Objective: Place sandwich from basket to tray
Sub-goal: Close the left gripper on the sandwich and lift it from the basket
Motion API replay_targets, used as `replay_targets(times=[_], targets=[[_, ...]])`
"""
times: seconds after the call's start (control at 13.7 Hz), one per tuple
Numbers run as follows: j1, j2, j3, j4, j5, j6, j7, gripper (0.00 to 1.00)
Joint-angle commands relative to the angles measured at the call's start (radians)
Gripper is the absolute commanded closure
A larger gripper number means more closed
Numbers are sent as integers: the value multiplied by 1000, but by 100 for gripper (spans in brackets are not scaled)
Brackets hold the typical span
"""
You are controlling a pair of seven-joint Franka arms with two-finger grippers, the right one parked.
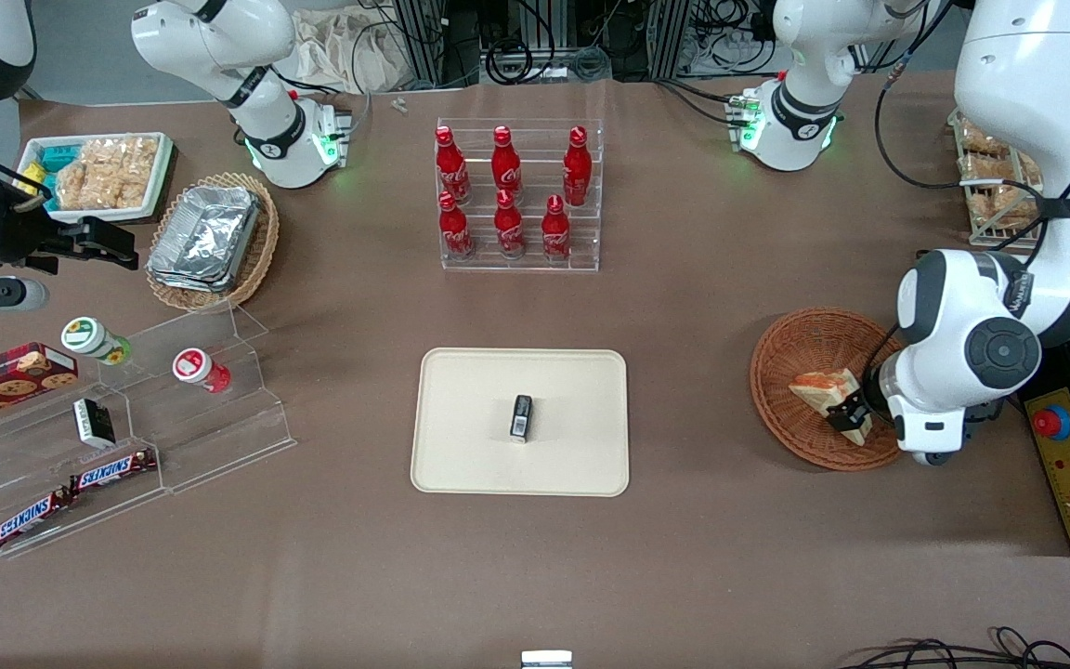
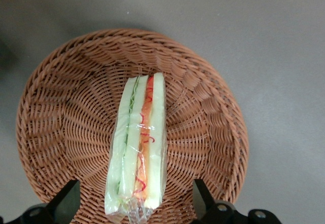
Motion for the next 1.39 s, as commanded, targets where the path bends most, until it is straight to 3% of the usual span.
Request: replay_targets(times=[0.0, 0.44, 0.51, 0.58, 0.66, 1.02, 1.31], targets=[[5, -14, -5, -65, 22, 65, -53, 0], [7, 5, -5, -129, 24, 140, -58, 1], [7, 8, -4, -125, 24, 142, -58, 26], [5, 9, -5, -122, 30, 142, -58, 70], [5, 9, -4, -119, 33, 143, -58, 100], [5, -6, -5, -95, 39, 125, -51, 100], [5, -28, -8, 46, 42, -68, -25, 100]])
